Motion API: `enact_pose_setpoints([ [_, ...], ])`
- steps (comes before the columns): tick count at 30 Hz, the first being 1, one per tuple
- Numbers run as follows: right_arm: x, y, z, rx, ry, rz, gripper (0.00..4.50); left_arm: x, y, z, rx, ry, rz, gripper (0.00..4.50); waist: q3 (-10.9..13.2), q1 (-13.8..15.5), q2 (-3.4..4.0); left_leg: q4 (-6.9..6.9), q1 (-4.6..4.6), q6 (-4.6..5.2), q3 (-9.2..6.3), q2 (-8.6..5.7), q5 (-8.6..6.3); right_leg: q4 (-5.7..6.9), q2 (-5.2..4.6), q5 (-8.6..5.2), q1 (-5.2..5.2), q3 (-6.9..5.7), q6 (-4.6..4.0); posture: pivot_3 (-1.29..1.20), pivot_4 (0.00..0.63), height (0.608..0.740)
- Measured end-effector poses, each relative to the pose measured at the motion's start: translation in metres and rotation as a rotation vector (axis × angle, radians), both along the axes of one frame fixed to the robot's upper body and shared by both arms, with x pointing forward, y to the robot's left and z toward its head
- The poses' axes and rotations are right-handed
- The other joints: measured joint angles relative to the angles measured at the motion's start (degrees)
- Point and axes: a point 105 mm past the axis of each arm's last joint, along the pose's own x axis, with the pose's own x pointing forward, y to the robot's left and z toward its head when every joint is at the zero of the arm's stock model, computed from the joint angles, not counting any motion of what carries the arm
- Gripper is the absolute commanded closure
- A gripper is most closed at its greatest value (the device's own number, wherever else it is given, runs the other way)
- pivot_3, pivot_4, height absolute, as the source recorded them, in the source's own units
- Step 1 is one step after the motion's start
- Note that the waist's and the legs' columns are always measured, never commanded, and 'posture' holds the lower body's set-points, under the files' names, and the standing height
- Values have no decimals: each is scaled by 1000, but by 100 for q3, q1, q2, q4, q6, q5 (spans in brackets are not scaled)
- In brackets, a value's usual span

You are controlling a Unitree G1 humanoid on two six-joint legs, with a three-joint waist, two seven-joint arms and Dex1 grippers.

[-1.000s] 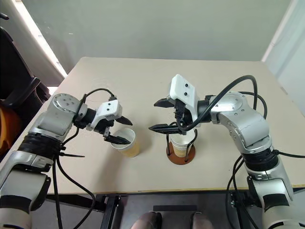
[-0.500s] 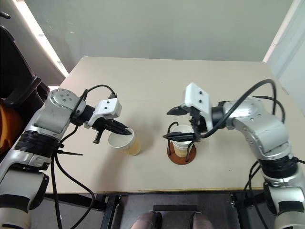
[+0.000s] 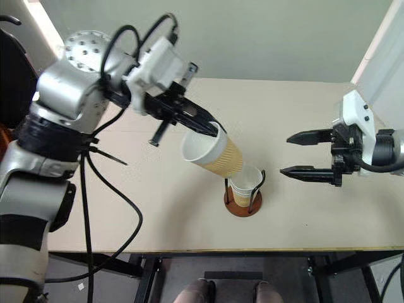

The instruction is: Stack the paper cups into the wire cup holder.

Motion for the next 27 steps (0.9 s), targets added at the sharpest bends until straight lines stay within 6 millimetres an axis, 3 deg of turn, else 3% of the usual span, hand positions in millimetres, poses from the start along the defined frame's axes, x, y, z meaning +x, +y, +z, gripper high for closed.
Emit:
enact_pose_setpoints([
  [5,-1,-14,-1,-48,-6,-67,581,12,-15,-12,69,-54,-29,4487,2,-15,3,38,-16,11,4,-1,-7,-1,2,3,5,2,29,0,150,740],
  [19,-6,-19,-6,-88,-14,-125,581,24,-46,-36,99,-73,-86,4487,3,79,5,75,-29,12,19,-30,-22,-14,-16,-27,31,21,102,0,150,740],
  [26,-13,-24,-10,-97,2,-152,581,25,-48,-41,121,-88,-96,4487,3,106,5,85,-32,13,26,-31,-30,-16,-16,-36,32,26,117,0,150,740],
  [27,-14,-25,-11,-100,4,-157,581,25,-49,-43,126,-90,-99,4303,3,107,5,87,-32,14,26,-31,-31,-17,-16,-37,33,26,118,0,150,740],
])
